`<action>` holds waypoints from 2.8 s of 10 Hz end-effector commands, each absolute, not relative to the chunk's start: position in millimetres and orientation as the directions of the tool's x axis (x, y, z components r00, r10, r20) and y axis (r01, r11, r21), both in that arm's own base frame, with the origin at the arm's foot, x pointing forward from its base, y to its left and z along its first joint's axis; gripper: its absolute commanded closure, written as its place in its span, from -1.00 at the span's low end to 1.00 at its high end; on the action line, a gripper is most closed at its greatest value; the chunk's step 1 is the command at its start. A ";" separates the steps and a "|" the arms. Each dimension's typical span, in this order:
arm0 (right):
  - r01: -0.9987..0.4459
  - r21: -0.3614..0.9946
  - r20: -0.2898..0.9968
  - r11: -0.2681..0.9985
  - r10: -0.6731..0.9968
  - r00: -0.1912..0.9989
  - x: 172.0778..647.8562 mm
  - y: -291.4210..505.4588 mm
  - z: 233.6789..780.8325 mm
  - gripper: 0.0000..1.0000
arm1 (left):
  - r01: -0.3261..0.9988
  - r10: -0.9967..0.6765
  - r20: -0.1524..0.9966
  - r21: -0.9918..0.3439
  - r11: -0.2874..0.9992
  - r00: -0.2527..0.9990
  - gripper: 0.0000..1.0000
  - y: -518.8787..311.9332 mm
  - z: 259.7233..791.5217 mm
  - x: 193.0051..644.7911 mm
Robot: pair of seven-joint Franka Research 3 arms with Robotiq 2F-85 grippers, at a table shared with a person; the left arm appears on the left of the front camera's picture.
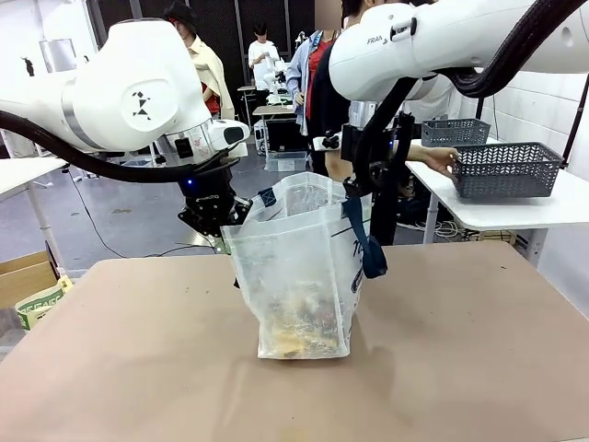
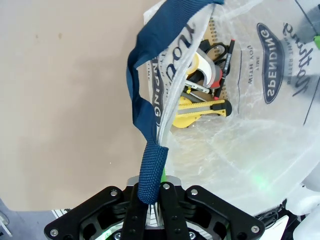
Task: Transfer purchased items from the store into the shopping bag.
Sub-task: Move the Reusable shopping bag to the right side of the table.
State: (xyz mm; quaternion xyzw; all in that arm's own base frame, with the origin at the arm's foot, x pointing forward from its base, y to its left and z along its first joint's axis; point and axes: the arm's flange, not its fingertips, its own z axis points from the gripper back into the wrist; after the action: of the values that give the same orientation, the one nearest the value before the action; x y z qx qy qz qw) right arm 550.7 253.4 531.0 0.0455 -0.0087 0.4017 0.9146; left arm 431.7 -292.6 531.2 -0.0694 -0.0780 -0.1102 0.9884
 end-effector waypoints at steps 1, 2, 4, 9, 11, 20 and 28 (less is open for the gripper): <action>-0.724 0.111 0.098 0.681 0.717 0.690 543.3 269.6 538.0 1.00 | 0.220 -0.189 0.215 -0.131 0.967 0.958 1.00 -309.0 530.9 441.6; -0.716 0.116 0.102 0.688 0.709 0.698 541.1 279.8 542.2 1.00 | 0.244 -0.216 0.203 -0.126 0.962 0.955 1.00 -318.1 530.2 446.9; -0.683 0.163 0.121 0.712 0.672 0.730 539.1 296.0 549.8 1.00 | 0.280 -0.250 0.205 -0.133 0.951 0.946 1.00 -333.7 531.0 453.6; -0.473 0.273 0.079 0.838 0.471 0.879 525.9 313.8 546.0 1.00 | 0.278 -0.239 0.246 -0.142 0.950 0.939 1.00 -344.4 544.2 451.8; -0.591 0.252 0.090 0.766 0.589 0.803 529.5 310.8 547.6 1.00 | 0.285 -0.251 0.206 -0.156 0.946 0.946 1.00 -340.6 537.1 454.3; -0.388 0.272 0.007 0.881 0.402 0.916 533.2 342.3 532.1 1.00 | 0.341 -0.301 0.268 -0.117 0.933 0.915 1.00 -352.0 544.5 449.5; -0.204 0.352 -0.031 0.914 0.229 0.973 538.8 332.9 532.2 1.00 | 0.271 -0.220 0.341 -0.109 0.956 0.914 1.00 -355.9 542.1 441.6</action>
State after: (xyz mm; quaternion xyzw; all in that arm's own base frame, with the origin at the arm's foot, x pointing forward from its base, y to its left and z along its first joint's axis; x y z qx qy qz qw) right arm 544.0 326.2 527.7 0.1551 0.0388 0.1333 0.9781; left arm 449.1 -354.9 541.5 -0.0854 -0.1376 -0.1393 0.9769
